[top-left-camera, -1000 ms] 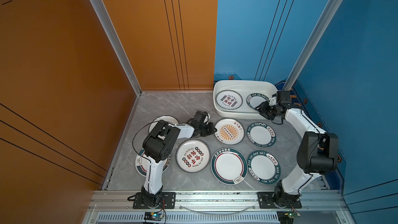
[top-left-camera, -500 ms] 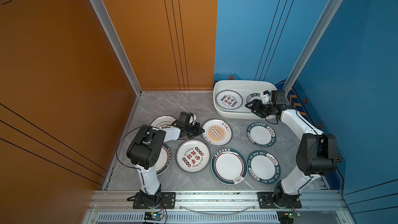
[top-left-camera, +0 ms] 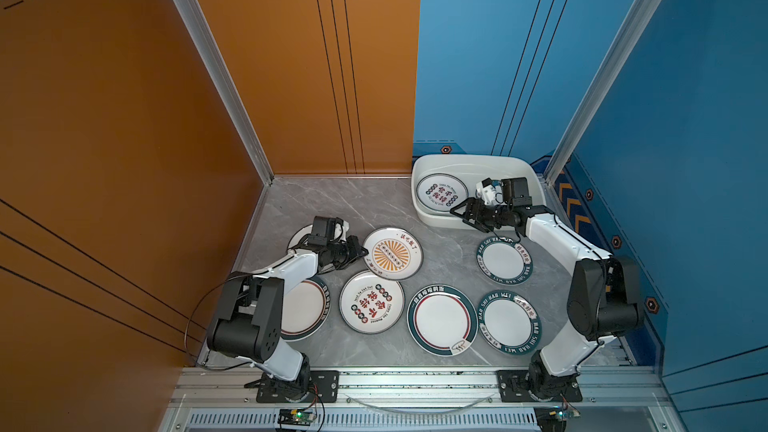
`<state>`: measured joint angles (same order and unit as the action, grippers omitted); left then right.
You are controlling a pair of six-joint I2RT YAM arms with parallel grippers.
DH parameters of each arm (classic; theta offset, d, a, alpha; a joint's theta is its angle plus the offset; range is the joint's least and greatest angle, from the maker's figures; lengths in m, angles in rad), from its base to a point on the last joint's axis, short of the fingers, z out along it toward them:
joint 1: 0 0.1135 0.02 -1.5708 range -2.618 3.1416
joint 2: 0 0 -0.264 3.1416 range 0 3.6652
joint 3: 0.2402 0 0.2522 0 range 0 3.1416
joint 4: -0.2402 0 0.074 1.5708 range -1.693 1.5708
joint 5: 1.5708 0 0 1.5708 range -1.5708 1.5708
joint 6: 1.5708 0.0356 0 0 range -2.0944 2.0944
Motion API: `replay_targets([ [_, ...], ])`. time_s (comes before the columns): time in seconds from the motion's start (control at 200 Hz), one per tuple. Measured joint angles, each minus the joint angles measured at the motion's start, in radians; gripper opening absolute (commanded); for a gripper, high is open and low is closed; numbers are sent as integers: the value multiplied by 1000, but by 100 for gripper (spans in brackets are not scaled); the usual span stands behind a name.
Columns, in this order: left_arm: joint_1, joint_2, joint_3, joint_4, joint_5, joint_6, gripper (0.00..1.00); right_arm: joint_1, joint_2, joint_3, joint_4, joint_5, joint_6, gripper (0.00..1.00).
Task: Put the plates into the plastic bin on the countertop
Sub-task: 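Close the left gripper on the orange sunburst plate edge and tilt it up, then carry the sunburst plate toward the right gripper while right gripper reaches to meet it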
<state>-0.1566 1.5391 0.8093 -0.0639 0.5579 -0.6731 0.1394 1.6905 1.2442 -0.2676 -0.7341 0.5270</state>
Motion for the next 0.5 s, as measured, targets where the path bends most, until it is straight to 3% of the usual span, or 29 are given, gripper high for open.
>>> replay_targets([
  [0.501, 60, -113, 35, -94, 79, -2, 0, 113, 90, 0, 79, -109, 12, 75],
])
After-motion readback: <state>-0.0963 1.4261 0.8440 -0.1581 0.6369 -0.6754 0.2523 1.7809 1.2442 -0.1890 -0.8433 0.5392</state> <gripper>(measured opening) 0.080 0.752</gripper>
